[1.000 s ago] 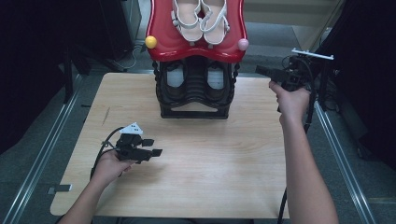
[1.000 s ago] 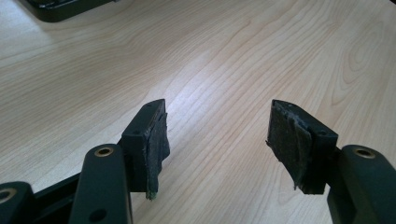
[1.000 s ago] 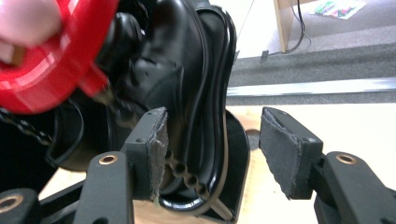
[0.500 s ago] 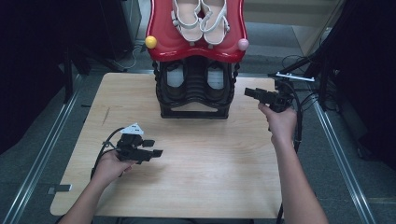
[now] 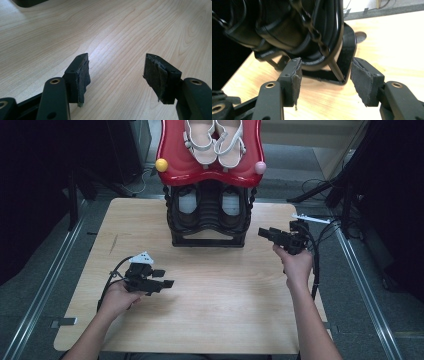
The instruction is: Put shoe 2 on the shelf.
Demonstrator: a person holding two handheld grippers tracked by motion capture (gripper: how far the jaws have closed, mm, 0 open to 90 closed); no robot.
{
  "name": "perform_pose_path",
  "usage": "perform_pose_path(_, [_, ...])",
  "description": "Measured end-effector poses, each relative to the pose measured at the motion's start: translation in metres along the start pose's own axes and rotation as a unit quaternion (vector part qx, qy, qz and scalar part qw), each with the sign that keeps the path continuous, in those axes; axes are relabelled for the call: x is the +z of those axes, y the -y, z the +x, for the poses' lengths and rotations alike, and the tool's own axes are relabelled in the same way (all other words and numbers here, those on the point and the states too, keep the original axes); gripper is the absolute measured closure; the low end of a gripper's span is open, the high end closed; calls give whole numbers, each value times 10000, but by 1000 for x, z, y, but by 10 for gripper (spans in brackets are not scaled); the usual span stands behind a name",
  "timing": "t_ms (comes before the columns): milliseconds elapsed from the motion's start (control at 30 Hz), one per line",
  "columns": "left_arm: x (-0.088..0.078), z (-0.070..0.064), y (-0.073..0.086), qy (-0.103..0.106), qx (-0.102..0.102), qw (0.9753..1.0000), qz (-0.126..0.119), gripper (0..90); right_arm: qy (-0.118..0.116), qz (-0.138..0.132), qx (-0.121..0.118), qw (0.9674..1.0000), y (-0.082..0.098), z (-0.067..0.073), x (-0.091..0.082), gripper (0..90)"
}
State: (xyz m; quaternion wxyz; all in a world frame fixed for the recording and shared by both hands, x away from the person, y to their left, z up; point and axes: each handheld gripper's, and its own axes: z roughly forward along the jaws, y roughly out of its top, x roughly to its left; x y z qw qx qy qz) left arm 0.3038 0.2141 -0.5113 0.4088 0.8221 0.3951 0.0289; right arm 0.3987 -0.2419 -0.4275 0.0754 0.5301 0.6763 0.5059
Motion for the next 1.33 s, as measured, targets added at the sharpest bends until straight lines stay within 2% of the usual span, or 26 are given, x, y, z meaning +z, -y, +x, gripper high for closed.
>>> perform_pose_path(67, [0, 0, 0, 13, -5, 10000, 1, 372, 31, 59, -83, 9999, 6, -2, 2, 438])
perform_pose_path(200, [1, 0, 0, 15, 2, 10000, 36, 371, 31, 197, -97, 9998, 21, -4, 6, 438])
perform_pose_path(433, [2, -1, 0, 1, -3, 10000, 18, 370, -162, 186, -37, 9997, 45, -2, 10, 438])
perform_pose_path(467, [2, 0, 0, 1, 7, 10000, 19, 370, -107, 210, -86, 9997, 47, -1, 10, 436])
perform_pose_path(533, [2, -1, 0, 17, 17, 10000, 26, 369, -44, 310, -216, 9993, 51, 2, 12, 436])
perform_pose_path(600, [2, -1, 0, 17, 27, 10000, 20, 368, -109, 359, -254, 9990, 53, 4, 14, 436])
perform_pose_path(700, [2, -2, 0, 32, 48, 10000, 4, 366, -264, 307, -180, 9990, 59, 6, 17, 435])
perform_pose_path(1000, [3, -1, 0, 49, 11, 10000, 7, 359, -305, 501, -217, 9980, 78, 10, 27, 432])
perform_pose_path(1233, [4, -1, 0, 17, 9, 10000, 51, 353, -281, 672, -349, 9967, 84, 12, 34, 428])
perform_pose_path(1333, [6, 0, 1, 87, -20, 9999, 79, 339, -285, 708, -416, 9962, 85, 14, 34, 425])
